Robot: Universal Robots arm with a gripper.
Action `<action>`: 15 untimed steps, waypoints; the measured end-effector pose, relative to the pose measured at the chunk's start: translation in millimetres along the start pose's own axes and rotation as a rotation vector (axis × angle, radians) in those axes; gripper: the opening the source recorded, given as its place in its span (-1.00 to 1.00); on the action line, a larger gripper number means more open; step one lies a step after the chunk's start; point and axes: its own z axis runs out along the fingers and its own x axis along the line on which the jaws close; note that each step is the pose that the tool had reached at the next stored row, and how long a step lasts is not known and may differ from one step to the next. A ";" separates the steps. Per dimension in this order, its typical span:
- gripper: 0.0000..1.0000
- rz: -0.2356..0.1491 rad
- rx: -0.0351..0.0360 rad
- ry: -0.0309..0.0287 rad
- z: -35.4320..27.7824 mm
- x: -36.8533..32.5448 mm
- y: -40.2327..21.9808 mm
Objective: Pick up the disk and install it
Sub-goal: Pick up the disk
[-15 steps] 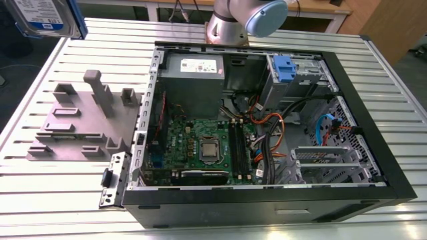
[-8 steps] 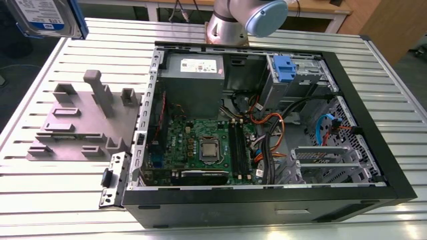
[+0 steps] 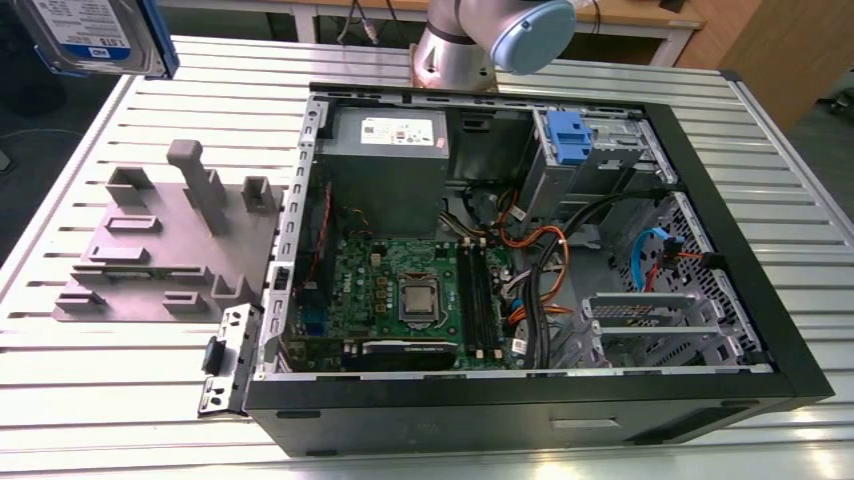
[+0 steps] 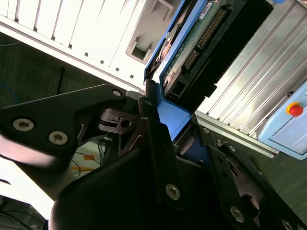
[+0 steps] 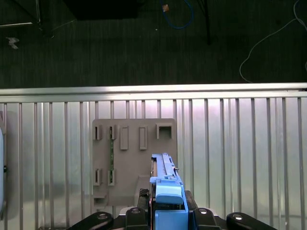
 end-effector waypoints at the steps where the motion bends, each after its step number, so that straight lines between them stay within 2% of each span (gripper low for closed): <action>1: -0.27 0.000 0.0000 0.0000 0.0 0.0 -0.6; 5: -0.27 0.000 0.0001 -0.0001 0.1 -0.1 -2.7; 15: -0.27 0.000 0.0001 0.0000 0.0 1.4 -3.3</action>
